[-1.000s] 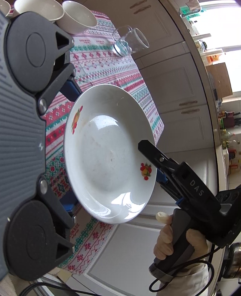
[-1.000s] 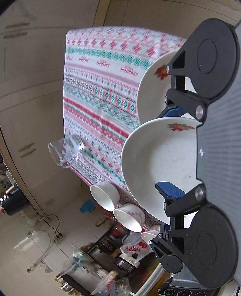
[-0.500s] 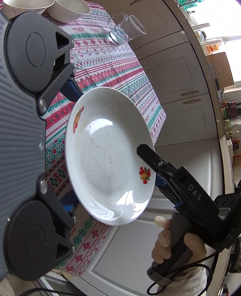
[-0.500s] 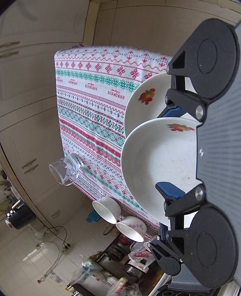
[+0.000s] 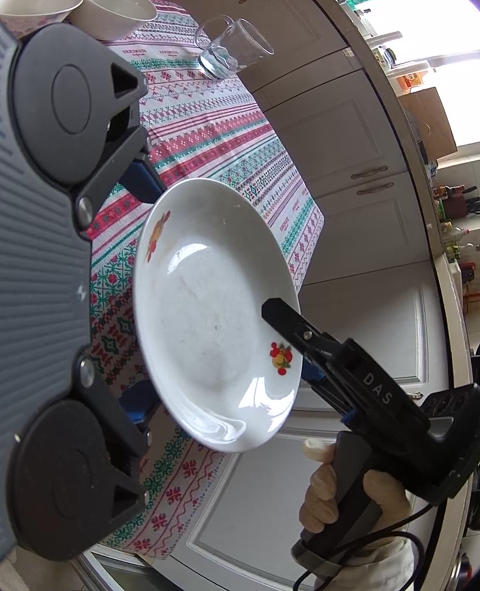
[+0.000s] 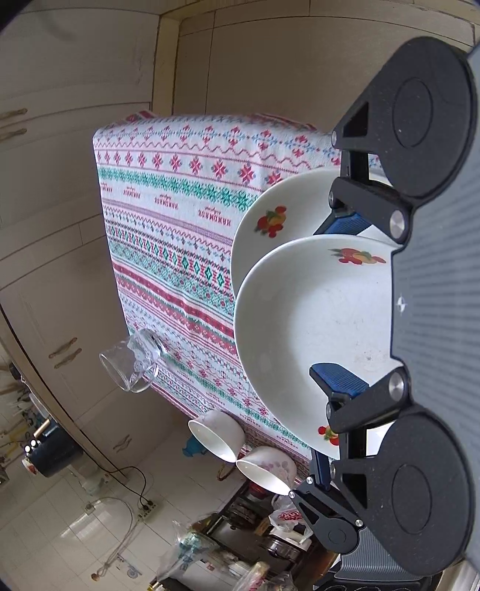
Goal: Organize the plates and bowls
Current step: 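Carry the plate with the right tool and lower it onto the plate stack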
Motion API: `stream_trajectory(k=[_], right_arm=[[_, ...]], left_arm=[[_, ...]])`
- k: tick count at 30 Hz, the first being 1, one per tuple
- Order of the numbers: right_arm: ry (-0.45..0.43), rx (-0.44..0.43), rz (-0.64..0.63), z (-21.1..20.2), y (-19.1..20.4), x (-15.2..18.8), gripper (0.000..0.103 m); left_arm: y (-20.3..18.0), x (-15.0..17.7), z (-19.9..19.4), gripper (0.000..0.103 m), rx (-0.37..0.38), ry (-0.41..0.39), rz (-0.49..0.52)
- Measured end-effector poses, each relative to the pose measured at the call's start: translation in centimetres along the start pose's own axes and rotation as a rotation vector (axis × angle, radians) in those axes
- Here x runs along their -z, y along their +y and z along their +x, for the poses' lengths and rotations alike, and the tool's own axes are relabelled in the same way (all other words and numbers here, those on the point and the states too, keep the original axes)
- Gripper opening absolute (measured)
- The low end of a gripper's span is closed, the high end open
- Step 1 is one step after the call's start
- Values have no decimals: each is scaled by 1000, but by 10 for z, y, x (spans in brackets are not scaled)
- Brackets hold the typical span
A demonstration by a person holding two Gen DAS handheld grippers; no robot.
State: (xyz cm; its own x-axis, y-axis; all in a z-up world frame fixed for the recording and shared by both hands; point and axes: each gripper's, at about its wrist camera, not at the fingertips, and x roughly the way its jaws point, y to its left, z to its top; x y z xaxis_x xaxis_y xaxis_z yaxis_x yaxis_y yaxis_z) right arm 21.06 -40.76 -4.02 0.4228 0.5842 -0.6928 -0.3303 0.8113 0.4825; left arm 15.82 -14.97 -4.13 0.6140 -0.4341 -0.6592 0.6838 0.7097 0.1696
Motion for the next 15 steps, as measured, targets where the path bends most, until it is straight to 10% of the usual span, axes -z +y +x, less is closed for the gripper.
stream_trajectory(k=[15], right_arm=[[3,52,23,-12,-6,15,78]], left_arm=[[-3,-2,3,101,17,-33,56]])
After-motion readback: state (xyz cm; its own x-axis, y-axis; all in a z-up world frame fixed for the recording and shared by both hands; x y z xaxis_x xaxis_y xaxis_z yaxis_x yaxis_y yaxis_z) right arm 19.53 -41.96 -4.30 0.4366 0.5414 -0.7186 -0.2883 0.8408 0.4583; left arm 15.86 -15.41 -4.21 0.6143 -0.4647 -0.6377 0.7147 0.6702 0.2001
